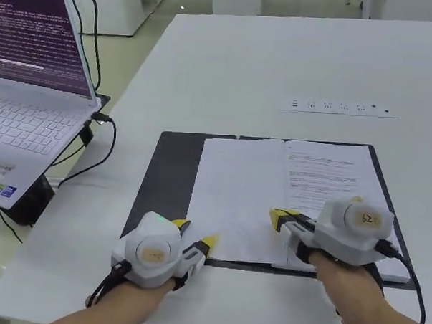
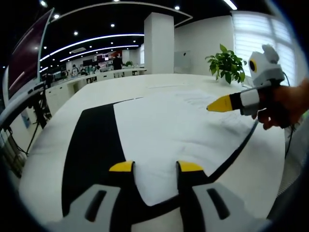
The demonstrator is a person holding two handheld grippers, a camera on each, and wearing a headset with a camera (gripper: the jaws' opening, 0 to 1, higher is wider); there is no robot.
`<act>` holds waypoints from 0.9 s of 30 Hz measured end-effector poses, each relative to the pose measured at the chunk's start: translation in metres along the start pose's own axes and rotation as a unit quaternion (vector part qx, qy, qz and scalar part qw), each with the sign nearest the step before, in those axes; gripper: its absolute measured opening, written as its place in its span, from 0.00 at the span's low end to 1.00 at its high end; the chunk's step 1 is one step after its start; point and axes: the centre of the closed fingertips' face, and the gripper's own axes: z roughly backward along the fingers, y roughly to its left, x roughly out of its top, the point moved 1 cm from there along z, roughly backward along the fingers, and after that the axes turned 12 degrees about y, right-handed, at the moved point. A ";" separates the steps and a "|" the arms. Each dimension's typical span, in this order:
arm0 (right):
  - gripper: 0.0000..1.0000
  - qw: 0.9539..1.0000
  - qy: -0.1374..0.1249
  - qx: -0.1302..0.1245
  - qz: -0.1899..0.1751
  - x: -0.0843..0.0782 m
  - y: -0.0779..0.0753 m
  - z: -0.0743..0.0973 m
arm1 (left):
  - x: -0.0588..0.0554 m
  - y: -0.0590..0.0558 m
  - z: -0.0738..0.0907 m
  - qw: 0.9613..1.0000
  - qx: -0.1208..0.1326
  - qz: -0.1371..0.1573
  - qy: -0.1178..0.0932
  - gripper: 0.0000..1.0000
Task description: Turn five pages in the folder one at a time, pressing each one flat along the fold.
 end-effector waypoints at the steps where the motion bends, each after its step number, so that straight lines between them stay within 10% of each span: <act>1: 0.00 1.000 0.000 -0.002 -0.003 0.003 -0.004 -0.003 | 0.000 0.000 0.000 1.000 0.000 0.004 -0.001 0.33; 13: 0.00 0.999 -0.011 -0.028 -0.028 0.038 -0.045 -0.046 | 0.000 0.000 0.001 1.000 0.000 0.010 -0.011 0.33; 27: 0.00 0.999 -0.012 -0.038 -0.019 0.057 -0.052 -0.063 | 0.000 0.001 0.001 1.000 0.000 0.010 -0.015 0.33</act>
